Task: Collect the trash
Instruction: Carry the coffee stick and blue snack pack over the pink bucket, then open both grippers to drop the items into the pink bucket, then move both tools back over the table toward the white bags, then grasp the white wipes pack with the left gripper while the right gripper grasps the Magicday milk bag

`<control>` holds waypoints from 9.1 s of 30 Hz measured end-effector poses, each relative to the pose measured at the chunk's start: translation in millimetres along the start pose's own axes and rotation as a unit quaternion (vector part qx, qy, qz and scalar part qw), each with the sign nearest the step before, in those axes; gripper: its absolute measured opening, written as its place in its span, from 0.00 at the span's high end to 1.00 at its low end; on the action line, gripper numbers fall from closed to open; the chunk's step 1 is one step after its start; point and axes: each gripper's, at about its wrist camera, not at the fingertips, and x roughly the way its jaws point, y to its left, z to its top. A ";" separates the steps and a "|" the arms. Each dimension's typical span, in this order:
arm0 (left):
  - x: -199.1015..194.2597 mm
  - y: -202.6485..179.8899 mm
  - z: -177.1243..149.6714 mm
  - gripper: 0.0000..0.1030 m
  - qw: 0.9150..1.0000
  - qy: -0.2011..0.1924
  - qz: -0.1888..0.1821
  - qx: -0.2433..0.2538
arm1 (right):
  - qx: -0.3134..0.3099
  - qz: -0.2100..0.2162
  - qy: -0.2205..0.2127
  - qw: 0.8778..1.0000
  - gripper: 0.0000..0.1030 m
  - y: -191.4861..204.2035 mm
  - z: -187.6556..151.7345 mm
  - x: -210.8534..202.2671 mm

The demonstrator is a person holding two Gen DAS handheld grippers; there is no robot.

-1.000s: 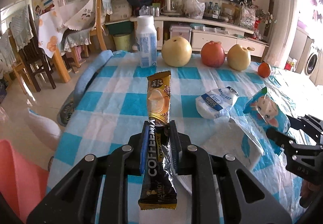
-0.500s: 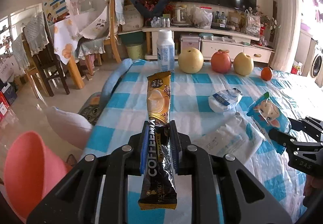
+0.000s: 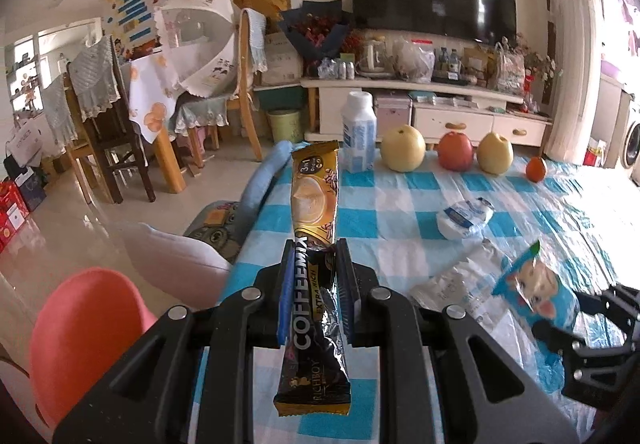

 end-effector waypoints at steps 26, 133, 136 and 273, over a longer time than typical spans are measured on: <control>-28.9 119.0 3.8 0.79 0.992 -0.030 0.073 -0.095 | -0.033 0.064 -0.001 0.997 0.50 114.0 19.8 -4.5; 14.8 37.5 20.5 0.10 0.986 0.028 0.163 0.030 | -0.014 0.073 -0.016 0.997 0.11 96.3 23.1 5.5; 17.9 27.0 19.7 0.10 0.986 0.031 0.158 0.041 | 0.000 0.075 -0.015 0.997 0.11 84.2 22.8 3.9; 85.1 -181.7 -50.0 0.11 0.945 0.166 -0.212 0.188 | 0.059 -0.017 0.016 0.998 0.10 -94.5 87.2 87.2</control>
